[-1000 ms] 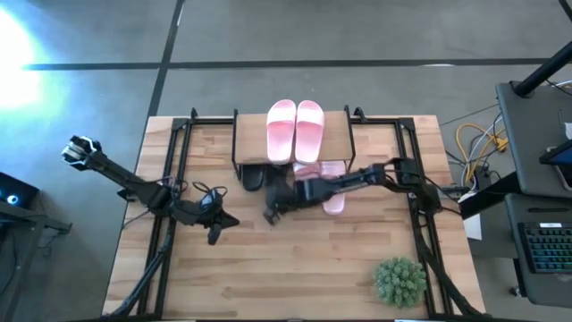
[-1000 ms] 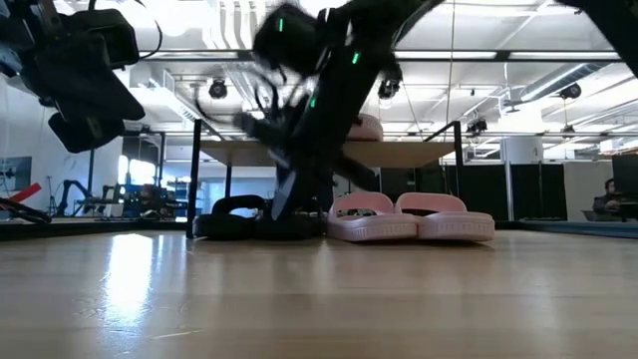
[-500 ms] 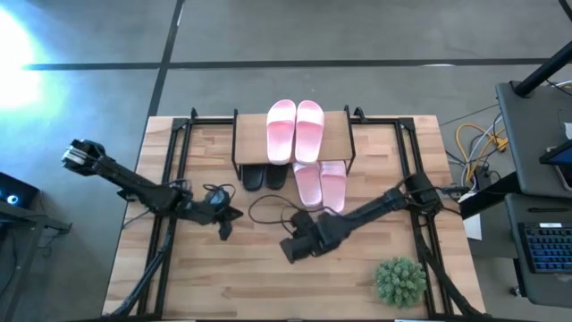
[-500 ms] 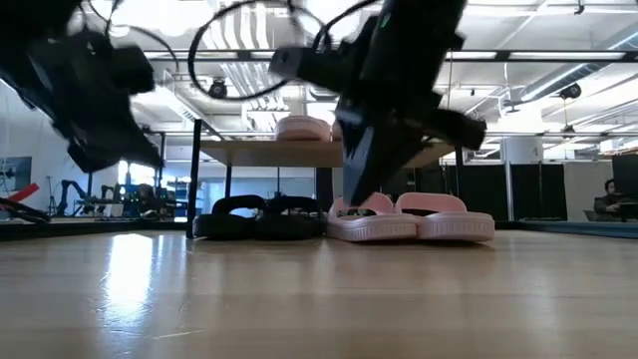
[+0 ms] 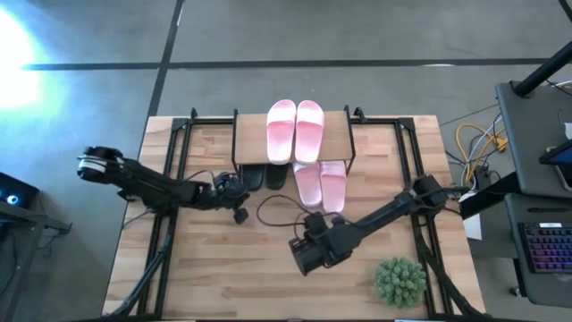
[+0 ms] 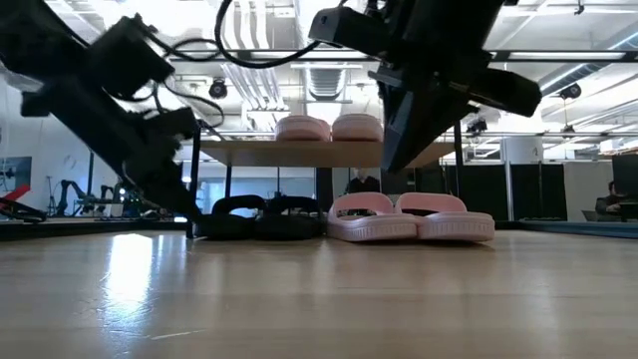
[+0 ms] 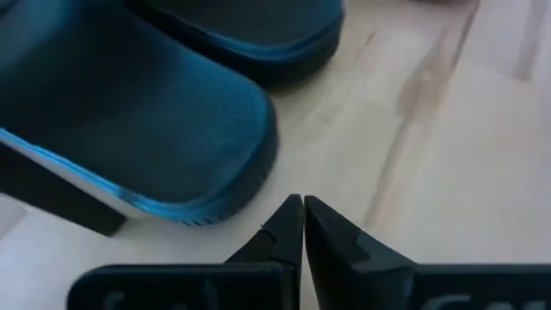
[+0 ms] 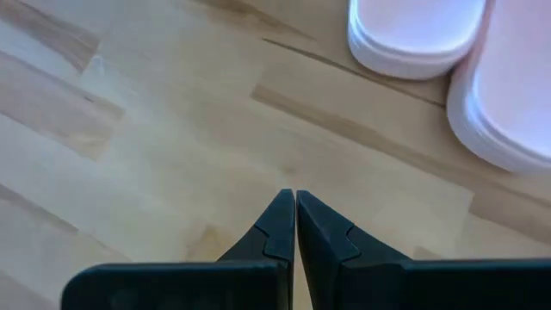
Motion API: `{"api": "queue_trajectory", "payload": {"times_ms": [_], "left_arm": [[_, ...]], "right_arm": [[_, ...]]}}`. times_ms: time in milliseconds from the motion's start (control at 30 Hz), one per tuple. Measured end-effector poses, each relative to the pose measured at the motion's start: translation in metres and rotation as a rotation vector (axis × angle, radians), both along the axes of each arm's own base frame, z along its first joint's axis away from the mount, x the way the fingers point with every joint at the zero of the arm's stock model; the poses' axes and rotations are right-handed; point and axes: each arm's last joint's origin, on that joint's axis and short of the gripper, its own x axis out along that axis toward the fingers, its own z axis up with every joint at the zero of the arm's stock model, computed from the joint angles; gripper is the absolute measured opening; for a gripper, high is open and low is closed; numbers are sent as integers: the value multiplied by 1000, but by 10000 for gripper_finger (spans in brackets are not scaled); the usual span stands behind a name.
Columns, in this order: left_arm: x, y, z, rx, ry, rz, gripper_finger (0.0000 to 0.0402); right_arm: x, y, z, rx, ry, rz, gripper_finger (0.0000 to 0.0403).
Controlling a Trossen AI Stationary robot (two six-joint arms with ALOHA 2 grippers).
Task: Pick and place slides into the shelf
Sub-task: Adjust the black slide under the shelf
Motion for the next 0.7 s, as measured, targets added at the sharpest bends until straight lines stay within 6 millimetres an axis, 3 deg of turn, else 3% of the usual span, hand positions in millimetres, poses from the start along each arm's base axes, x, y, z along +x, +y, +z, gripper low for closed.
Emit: {"api": "queue_trajectory", "payload": {"times_ms": [367, 700], "left_arm": [[14, 14, -6, 36, 2, 41, 0], [12, 17, -4, 75, -2, 98, 0]], "right_arm": [[-15, 13, -1, -5, 32, -46, 8], [-18, 14, -3, 42, 43, -102, 8]]}}
